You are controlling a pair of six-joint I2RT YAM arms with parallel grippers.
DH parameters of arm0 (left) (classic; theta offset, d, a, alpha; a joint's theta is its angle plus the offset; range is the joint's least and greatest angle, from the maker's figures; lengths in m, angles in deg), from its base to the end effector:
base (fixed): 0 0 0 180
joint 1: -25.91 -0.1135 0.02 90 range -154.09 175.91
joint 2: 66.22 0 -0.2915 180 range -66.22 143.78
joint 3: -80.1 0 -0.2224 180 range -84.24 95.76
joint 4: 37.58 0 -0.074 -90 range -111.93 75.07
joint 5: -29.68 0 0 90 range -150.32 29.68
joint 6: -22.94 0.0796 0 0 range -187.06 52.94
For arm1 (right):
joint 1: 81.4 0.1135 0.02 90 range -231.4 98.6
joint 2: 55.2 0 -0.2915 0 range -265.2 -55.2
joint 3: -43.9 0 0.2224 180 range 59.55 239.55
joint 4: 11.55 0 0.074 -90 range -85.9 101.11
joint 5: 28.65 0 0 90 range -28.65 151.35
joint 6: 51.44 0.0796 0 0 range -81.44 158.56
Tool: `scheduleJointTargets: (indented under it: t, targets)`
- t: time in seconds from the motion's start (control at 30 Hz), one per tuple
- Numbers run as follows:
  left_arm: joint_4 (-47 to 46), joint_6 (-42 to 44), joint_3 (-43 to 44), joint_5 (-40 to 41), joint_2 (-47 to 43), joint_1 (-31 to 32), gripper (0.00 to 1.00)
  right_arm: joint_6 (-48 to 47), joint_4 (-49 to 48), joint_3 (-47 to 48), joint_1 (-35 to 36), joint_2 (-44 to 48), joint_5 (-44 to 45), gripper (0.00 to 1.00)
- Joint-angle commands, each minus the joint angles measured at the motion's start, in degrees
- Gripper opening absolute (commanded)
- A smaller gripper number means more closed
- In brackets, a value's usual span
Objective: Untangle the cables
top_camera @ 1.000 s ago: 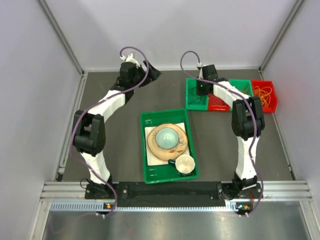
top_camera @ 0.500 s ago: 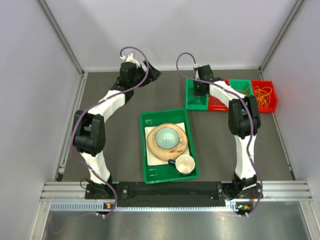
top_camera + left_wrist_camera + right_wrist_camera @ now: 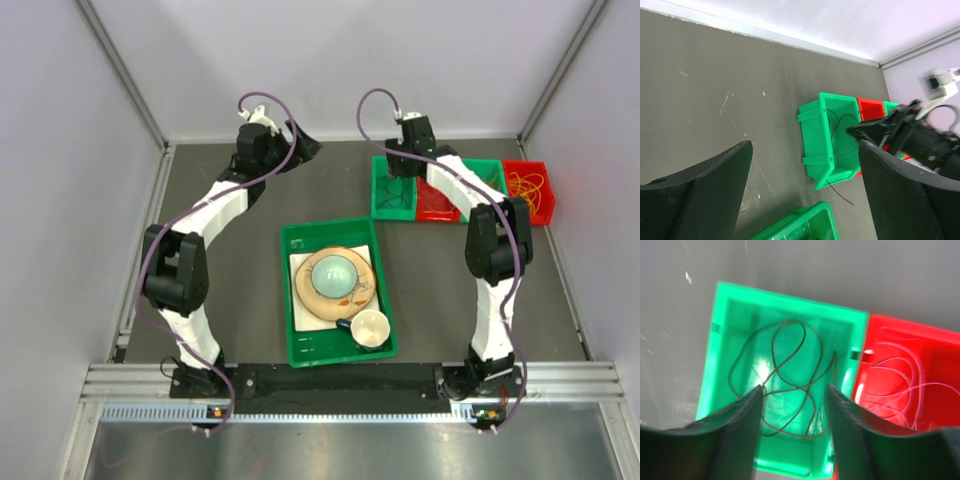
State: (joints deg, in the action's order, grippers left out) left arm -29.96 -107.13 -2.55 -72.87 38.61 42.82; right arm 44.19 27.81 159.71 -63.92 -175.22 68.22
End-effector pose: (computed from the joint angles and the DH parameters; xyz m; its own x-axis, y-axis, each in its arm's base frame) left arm 0.4366 -0.1508 0.3268 -0.5027 -0.5039 -0.7024 0.2104 0.7168 -0.6648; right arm 0.4784 0.1407 0.2441 -0.6754 -0.1106 -0.7291 -0.1500 0.9886 -0.0110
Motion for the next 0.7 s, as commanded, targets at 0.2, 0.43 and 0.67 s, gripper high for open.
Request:
scheduleJointTargets:
  t: [0.2,0.43,0.67]
  targets:
    - [13.2,13.3,-4.6,6.9,-13.1,-4.6,0.98,5.8,7.7,-2.1,0.3,20.1,7.1,0.97]
    - [21.3,19.9,-9.6,14.6,-19.9,-7.2,0.99,9.7,7.7,-24.8,0.3,39.9,13.4,0.99]
    - [23.1,21.0,-14.1,17.4,-23.4,-8.0,0.99,10.8,5.4,-43.5,0.3,58.6,10.6,0.99]
